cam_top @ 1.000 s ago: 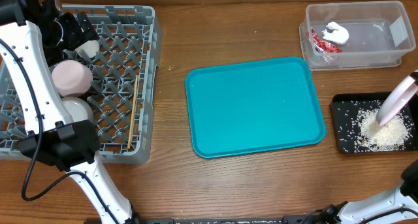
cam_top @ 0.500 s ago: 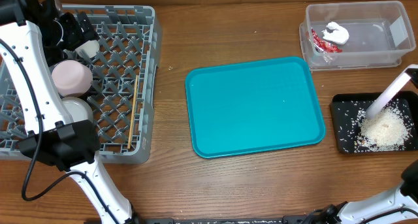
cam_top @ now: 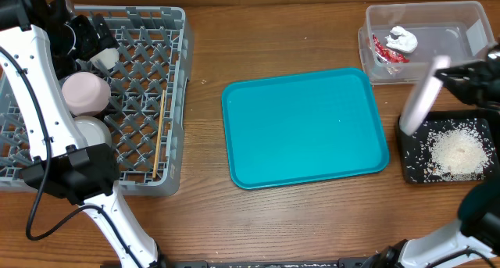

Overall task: Sort waste into correct bins and load items into the dishwasher
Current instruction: 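Carry the empty plate back and set it on the teal tray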

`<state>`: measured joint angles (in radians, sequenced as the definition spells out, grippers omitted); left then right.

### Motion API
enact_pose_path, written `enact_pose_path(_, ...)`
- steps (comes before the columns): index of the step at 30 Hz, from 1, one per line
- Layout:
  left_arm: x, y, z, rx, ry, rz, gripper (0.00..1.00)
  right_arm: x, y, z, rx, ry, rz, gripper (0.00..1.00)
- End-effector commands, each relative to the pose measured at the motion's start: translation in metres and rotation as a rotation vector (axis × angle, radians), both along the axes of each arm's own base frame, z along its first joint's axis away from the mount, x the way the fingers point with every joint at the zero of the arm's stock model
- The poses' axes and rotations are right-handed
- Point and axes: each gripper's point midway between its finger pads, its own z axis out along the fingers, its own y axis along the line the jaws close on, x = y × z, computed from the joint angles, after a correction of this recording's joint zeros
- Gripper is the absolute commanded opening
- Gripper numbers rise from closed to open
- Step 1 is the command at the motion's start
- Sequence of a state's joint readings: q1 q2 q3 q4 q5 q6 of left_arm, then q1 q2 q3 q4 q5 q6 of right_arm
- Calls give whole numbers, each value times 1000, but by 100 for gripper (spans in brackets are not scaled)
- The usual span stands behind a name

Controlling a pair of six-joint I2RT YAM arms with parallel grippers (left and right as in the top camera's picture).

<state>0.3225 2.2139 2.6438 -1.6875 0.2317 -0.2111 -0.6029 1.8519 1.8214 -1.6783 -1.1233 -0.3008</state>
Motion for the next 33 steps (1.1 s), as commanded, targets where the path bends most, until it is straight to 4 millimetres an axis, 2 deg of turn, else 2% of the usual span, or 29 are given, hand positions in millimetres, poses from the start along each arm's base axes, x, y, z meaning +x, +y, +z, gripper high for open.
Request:
enact_pose_path(1,-5,-2,14,9,-27,9,100,-9,53,39,-89,-161,143,4)
enact_pose_path(4,-5,-2,14,9,-27,9,100,-13,92,37,-168,-189,265,4)
enact_pose_path(7,-5,-2,14,9,-27,9,100,-9,121,15,-314,-115,339,4)
enact_pose_path(11,-5,-2,14,9,-28,9,100,7,149,-19,-566,42,280,4)
enact_pose_path(18,-5,-2,14,9,-28,8,100,14,234,-54,-803,31,253,4)
enact_pose_path(21,-5,-2,14,9,-28,9,100,12,268,-86,-885,67,205,4)
enact_pose_path(24,-5,-2,14,9,-27,9,100,11,297,-117,-909,78,195,4)
enact_pose_path(28,-5,0,14,9,-27,13,100,5,332,-149,-884,102,201,4)
enact_pose_path(31,-5,0,14,9,-27,14,100,3,352,-160,-869,91,212,4)
enact_pose_path(33,-5,-1,14,9,-27,10,100,-1,363,-164,-865,83,225,10)
